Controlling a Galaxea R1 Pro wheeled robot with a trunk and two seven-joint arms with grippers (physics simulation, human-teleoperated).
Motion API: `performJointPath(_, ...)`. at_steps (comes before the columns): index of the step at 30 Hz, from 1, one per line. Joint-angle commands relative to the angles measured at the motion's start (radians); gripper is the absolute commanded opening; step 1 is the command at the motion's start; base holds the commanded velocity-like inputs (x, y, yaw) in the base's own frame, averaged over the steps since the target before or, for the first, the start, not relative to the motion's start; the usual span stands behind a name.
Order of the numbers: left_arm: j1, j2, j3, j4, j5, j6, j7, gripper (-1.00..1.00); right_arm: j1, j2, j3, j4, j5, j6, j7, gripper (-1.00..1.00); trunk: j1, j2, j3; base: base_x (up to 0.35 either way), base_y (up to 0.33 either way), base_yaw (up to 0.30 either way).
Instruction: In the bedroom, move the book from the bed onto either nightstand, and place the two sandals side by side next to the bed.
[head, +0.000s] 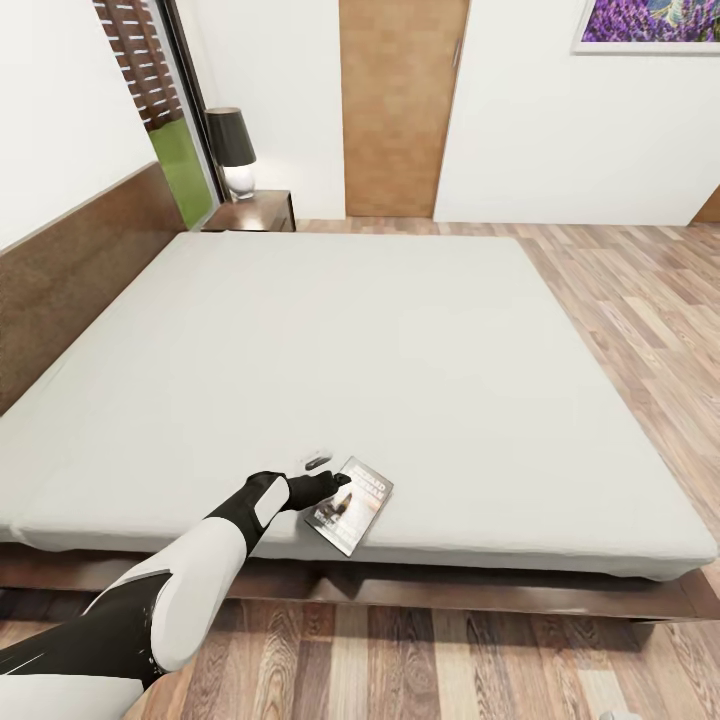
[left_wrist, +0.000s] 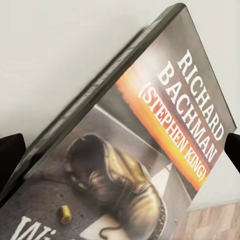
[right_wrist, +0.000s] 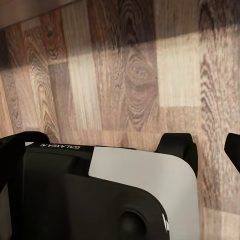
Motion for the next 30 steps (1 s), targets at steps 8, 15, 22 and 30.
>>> performJointPath(8, 0.000, 0.000, 0.001, -0.002, 0.010, 0.008, 0.002, 1.00, -0.002, -0.001, 0.003, 0.005, -0.009, -0.004, 0.004, 1.00, 0.000, 0.000, -0.001, -0.120, 0.000, 0.000)
performJointPath(15, 0.000, 0.000, 0.001, -0.002, 0.010, 0.008, 0.002, 1.00, -0.002, 0.000, 0.003, 0.005, -0.009, -0.004, 0.004, 1.00, 0.000, 0.000, -0.001, -0.009, 0.000, 0.000)
performJointPath(22, 0.000, 0.000, 0.001, -0.002, 0.010, 0.008, 0.002, 1.00, -0.001, 0.000, 0.003, 0.005, -0.009, -0.004, 0.004, 1.00, 0.000, 0.000, -0.001, 0.000, 0.000, 0.000)
performJointPath(30, 0.000, 0.000, 0.001, -0.002, 0.010, 0.007, 0.002, 1.00, -0.002, 0.000, 0.003, 0.005, -0.009, -0.004, 0.004, 1.00, 0.000, 0.000, -0.001, 0.041, -0.038, 0.000)
